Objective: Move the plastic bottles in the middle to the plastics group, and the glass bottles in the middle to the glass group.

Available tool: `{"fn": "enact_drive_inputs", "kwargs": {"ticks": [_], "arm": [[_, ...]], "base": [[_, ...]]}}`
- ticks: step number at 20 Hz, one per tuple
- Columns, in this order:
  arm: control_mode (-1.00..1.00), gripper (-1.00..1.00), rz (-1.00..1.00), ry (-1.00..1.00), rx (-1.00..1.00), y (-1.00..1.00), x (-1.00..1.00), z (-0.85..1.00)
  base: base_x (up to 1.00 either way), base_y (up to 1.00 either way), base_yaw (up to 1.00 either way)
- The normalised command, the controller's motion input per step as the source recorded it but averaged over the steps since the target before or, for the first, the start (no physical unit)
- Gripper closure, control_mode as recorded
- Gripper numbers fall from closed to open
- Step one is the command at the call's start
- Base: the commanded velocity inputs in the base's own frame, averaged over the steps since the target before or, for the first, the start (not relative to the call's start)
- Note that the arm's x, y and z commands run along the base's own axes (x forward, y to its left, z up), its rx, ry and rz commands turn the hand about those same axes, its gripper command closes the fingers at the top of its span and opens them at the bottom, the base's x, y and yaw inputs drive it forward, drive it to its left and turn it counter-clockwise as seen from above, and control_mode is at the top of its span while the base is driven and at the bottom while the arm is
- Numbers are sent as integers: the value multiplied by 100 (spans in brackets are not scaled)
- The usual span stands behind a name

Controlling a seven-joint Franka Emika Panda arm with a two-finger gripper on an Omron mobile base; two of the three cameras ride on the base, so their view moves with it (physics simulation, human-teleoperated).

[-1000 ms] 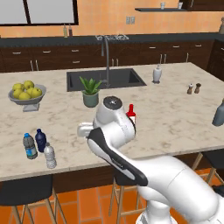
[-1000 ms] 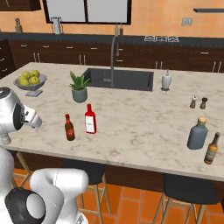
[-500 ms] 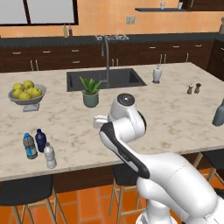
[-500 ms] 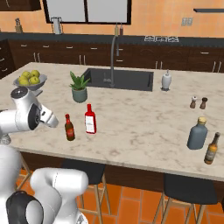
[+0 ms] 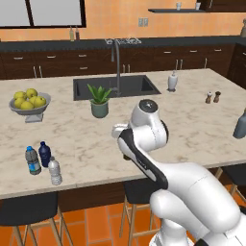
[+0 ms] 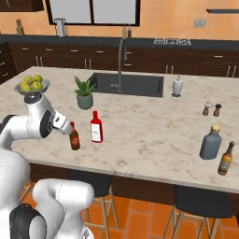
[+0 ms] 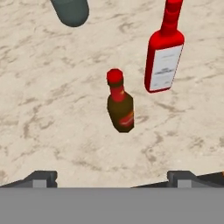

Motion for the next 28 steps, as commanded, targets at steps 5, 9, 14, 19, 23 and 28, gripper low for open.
{"fn": "enact_drive_inputs", "kwargs": {"ticks": [5, 9, 14, 19, 23, 28], "arm": [[-100, -100, 0, 0, -4, -1, 5, -13], [-100, -100, 0, -3, -2, -29, 0, -9], [-100, -100, 5, 0, 0, -35, 22, -1], [-100, -100, 22, 0, 0, -3, 21, -1], [-100, -100, 16, 0, 0, 0, 23, -1], [-100, -100, 4, 0, 0, 4, 32, -22]], "base": [[0, 0, 0], [0, 0, 0], [0, 0, 0], [0, 0, 0], [0, 0, 0], [0, 0, 0]]}}
